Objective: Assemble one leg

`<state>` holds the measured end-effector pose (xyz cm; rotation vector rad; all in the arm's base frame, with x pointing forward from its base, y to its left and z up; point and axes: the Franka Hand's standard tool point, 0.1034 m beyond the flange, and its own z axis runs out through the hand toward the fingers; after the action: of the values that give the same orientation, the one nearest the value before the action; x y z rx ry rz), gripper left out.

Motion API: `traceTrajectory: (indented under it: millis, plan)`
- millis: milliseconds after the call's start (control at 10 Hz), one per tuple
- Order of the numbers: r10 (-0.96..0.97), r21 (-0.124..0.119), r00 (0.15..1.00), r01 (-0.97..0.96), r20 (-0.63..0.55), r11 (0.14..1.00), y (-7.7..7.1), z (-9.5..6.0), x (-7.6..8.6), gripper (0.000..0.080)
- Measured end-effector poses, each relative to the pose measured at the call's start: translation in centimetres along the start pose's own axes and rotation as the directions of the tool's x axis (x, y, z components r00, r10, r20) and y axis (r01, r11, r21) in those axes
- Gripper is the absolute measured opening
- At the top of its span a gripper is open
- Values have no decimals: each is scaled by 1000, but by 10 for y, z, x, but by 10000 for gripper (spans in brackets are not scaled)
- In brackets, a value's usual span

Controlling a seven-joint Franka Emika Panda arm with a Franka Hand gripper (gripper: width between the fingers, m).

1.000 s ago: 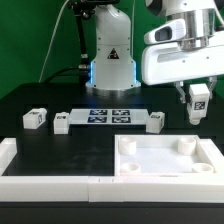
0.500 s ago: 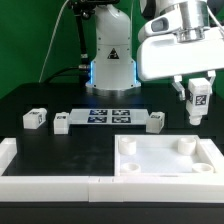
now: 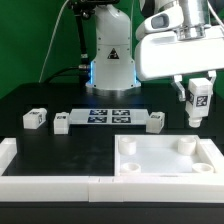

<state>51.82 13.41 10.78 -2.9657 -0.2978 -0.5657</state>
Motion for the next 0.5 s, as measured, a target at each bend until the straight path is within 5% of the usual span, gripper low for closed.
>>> traceTrajectory:
  millis: [100,300,500]
  plan:
    - [-23,0,1000,23,11,1000,2,1,2,288]
    - [-69,2,998,69,-13,998,15,6,55,288]
    - [-77,4,996,77,-36,997,22,22,82,288]
